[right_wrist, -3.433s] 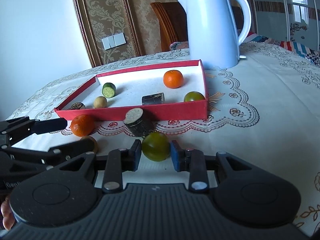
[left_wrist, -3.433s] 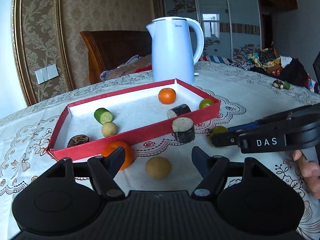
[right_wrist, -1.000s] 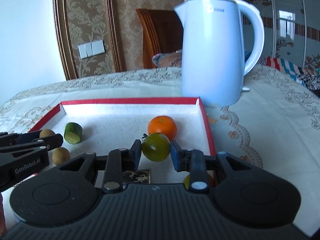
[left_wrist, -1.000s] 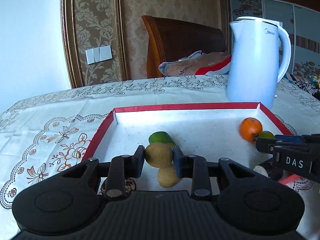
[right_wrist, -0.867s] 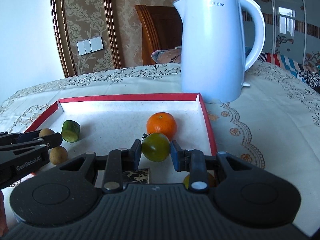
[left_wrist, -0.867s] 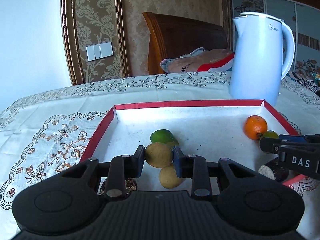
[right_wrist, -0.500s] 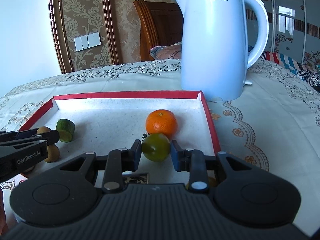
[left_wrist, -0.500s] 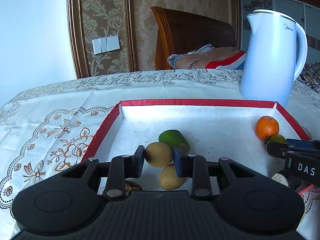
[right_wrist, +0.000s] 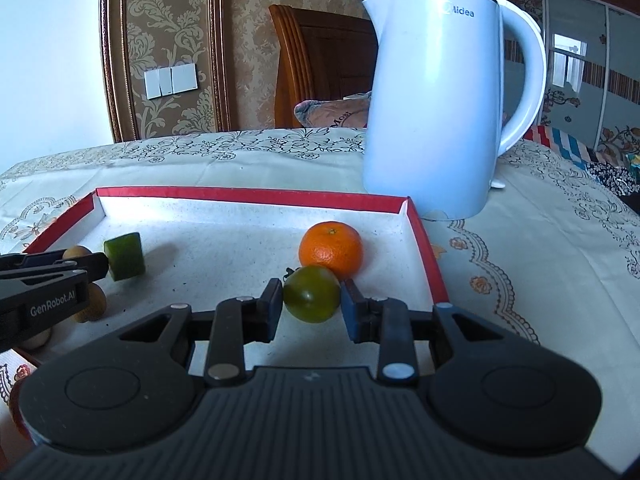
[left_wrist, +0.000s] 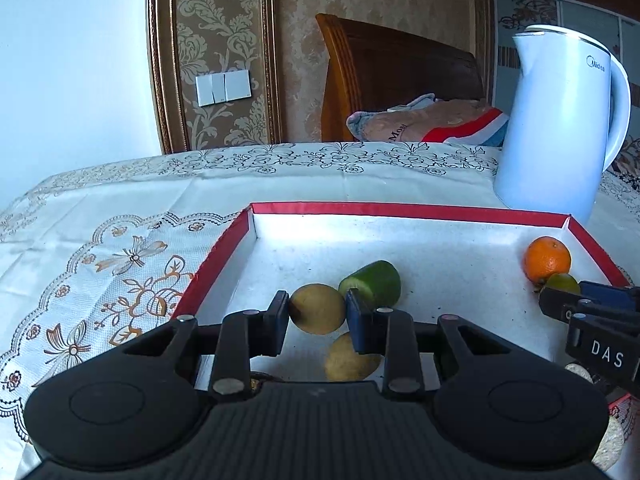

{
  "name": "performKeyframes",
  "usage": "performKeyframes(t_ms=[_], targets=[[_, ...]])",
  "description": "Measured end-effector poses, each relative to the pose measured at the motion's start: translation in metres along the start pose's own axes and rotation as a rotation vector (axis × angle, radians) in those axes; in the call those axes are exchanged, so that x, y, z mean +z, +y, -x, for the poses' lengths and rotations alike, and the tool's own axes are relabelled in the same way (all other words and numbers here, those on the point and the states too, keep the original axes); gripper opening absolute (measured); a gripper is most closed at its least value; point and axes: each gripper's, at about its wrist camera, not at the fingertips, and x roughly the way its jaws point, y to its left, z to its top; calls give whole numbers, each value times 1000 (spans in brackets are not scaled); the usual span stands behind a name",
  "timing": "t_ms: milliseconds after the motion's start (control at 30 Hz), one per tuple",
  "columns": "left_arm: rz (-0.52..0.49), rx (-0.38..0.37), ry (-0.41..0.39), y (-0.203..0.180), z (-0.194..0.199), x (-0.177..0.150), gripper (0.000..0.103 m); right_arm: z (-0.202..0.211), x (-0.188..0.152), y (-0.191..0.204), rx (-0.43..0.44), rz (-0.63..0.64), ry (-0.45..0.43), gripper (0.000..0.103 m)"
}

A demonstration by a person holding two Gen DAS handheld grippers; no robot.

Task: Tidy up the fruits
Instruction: 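Carry the green fruit and tan fruit over the red tray with both tools, then open both tools to release the two fruits into the tray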

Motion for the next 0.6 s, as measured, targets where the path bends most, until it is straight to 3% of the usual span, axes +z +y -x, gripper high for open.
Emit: performKeyframes(t_ms=[333, 400, 467, 600], targets=[[17, -8, 2, 4, 0, 1, 30, -2, -2, -4, 13, -40, 17, 39], [18, 6, 2, 4, 1, 1, 38, -2, -2, -6, 10, -51, 17, 46], [18, 50, -7, 4, 1, 0, 60, -2, -2, -7, 5, -58, 17, 49], [37, 42, 2, 8, -1, 1, 61, -1, -3, -7, -1, -59, 11, 64]])
